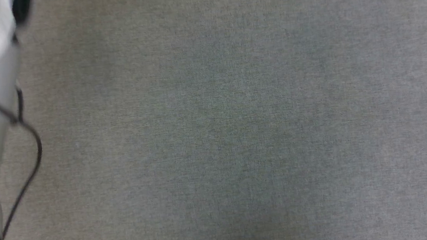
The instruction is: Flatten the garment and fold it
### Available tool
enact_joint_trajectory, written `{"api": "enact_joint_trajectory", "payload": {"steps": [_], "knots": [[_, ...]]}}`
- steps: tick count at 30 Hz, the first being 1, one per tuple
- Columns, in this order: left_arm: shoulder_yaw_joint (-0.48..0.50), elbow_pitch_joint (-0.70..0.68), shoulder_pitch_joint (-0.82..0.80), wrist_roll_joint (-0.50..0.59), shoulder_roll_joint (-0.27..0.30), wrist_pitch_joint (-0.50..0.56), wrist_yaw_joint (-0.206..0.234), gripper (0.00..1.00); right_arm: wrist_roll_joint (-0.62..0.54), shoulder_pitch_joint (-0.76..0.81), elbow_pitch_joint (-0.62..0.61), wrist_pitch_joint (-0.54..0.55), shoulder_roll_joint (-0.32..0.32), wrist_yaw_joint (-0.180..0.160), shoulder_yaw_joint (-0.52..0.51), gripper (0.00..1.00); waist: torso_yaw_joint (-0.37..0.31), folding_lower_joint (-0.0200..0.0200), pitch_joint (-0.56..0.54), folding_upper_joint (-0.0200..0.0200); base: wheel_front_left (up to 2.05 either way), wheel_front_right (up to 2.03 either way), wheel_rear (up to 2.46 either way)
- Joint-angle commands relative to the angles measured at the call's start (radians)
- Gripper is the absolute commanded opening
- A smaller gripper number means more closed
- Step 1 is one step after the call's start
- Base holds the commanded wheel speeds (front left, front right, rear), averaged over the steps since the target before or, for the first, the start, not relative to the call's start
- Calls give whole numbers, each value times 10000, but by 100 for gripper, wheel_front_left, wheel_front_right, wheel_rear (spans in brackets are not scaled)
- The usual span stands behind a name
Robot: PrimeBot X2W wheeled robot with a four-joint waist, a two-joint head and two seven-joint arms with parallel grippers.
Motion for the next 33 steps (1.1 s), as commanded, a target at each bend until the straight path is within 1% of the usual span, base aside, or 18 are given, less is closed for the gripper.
{"api": "enact_joint_trajectory", "payload": {"steps": [1,3,5,7,9,11,13,15,19,22,25,28,33], "knots": [[-60,-559,654,-65,207,129,139,0,401,584,-633,180,-366,-23,36,0,68,-1,-311,0,0,0,0],[-197,-1553,1587,-114,512,426,357,0,951,1469,-1830,582,-873,-23,-43,0,60,-1,-513,0,0,0,0],[-309,-2675,2610,-172,860,771,694,0,1461,2537,-3125,1138,-1375,-23,-250,0,39,-1,-707,0,0,0,0],[-384,-3652,3492,-197,1158,1062,1079,0,1911,3526,-4158,1688,-1668,-23,-570,0,14,-1,-871,0,0,0,0],[-440,-4438,4283,-244,1442,1334,1428,0,2247,4459,-5057,2175,-1831,-23,-1008,0,-15,-1,-1024,0,0,0,0],[-495,-5044,4944,-340,1653,1552,1684,0,2493,5293,-5758,2606,-1894,-23,-1418,0,-28,-1,-1144,0,0,0,0],[-562,-5691,5688,-417,1897,1751,1986,0,2694,6332,-6505,3057,-1860,-23,-1933,0,-47,-1,-1327,0,0,0,0],[-592,-6196,6312,-557,2017,1856,2254,0,2836,7225,-7078,3377,-1741,-23,-2337,0,-57,-1,-1505,0,0,0,0],[-843,-6846,7428,-730,2305,2111,2567,0,3039,8952,-8025,3994,-1390,-23,-2910,0,-32,-1,-1894,0,0,0,0],[-1086,-7030,8058,-915,2435,2302,2624,0,3196,10092,-8607,4448,-1118,-23,-3181,0,-4,-1,-2155,0,0,0,0],[-1443,-7055,8601,-1120,2506,2554,2556,0,3365,11077,-9032,4942,-914,-23,-3348,0,22,-1,-2449,0,0,0,0],[-1773,-6918,8966,-1258,2503,2720,2440,0,3527,11844,-9246,5423,-851,-23,-3356,0,43,-1,-2685,0,0,0,0],[-2360,-6533,9575,-1505,2438,2951,2196,0,4045,13073,-9347,6348,-964,-23,-3209,0,65,-1,-3076,0,0,0,0]]}}
